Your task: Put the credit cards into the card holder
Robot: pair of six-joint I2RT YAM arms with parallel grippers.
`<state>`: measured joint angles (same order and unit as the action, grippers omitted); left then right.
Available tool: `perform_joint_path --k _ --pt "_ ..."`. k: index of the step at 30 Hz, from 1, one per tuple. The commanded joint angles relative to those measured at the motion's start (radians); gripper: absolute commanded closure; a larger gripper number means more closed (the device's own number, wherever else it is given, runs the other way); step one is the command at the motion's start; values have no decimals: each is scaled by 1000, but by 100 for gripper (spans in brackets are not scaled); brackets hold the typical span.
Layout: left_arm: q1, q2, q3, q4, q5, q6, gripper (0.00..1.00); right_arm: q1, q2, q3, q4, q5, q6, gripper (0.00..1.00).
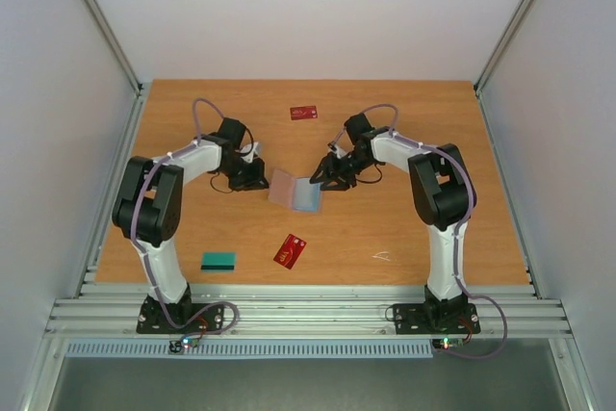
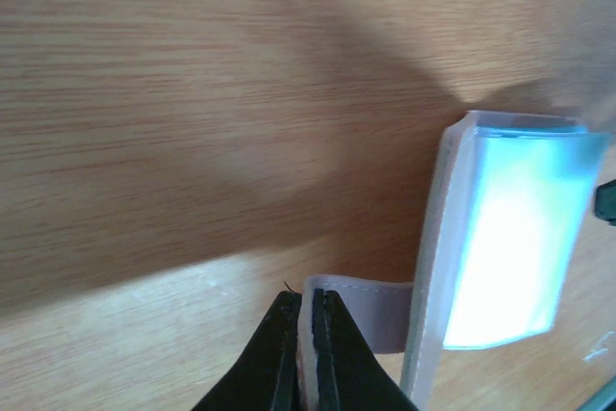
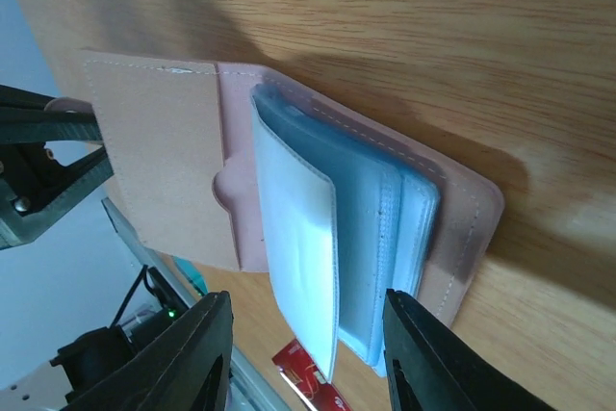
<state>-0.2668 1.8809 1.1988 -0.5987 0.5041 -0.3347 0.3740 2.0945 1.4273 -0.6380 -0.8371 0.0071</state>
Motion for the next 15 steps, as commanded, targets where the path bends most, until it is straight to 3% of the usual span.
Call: perform_joint_path --k 1,15 --pt "4 19 24 -47 -67 36 100 12 23 30 18 -21 37 55" --pt "3 18 -10 -41 -75 49 100 65 67 81 22 -64 39 56"
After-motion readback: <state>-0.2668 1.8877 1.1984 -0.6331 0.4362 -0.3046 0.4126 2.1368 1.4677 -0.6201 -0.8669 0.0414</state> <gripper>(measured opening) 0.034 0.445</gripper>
